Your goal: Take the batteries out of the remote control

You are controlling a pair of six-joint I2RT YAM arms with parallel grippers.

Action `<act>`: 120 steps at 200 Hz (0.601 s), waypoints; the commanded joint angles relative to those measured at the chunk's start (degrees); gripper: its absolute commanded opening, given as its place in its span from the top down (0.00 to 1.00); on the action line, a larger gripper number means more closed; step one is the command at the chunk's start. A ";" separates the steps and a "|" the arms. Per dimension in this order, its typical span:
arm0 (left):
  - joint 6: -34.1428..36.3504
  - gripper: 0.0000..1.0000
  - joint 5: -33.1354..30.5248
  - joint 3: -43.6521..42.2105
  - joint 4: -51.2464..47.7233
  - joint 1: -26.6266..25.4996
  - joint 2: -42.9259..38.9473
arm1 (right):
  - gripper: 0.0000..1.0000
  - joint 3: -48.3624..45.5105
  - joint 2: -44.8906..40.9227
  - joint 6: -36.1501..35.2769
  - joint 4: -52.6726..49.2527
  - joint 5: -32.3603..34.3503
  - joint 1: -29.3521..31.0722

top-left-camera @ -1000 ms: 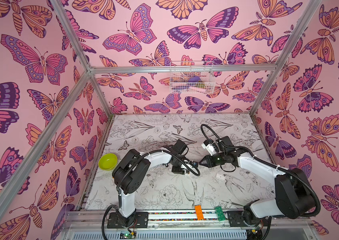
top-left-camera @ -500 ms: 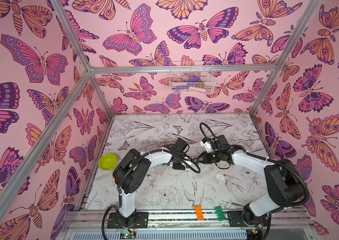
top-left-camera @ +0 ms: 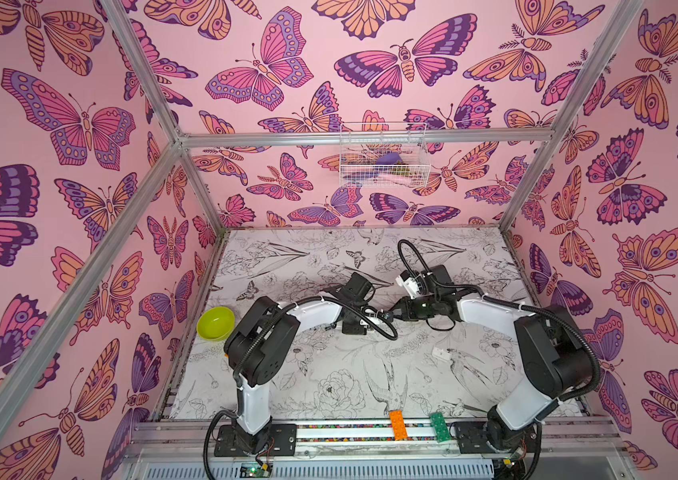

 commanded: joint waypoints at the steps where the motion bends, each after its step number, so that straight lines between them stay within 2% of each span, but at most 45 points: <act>1: 1.59 0.72 0.27 -2.31 -1.42 -0.79 3.03 | 1.00 -2.02 -1.90 1.61 4.17 -0.18 -0.88; 23: 1.62 0.73 0.66 -2.87 -1.10 -0.62 2.19 | 1.00 -4.51 -4.48 4.08 8.41 -0.10 -2.44; 75: 1.36 0.72 0.88 -2.79 -1.16 -0.68 1.71 | 1.00 -5.77 -2.97 5.49 11.21 0.50 -2.72; 94: 1.49 0.73 0.63 -2.77 -1.34 -0.77 1.75 | 1.00 -6.17 -1.99 5.97 12.22 -2.73 -2.40; 120: 1.26 0.73 1.31 -2.99 -1.17 -0.70 1.18 | 1.00 -6.92 -0.88 5.97 13.26 -3.65 -2.08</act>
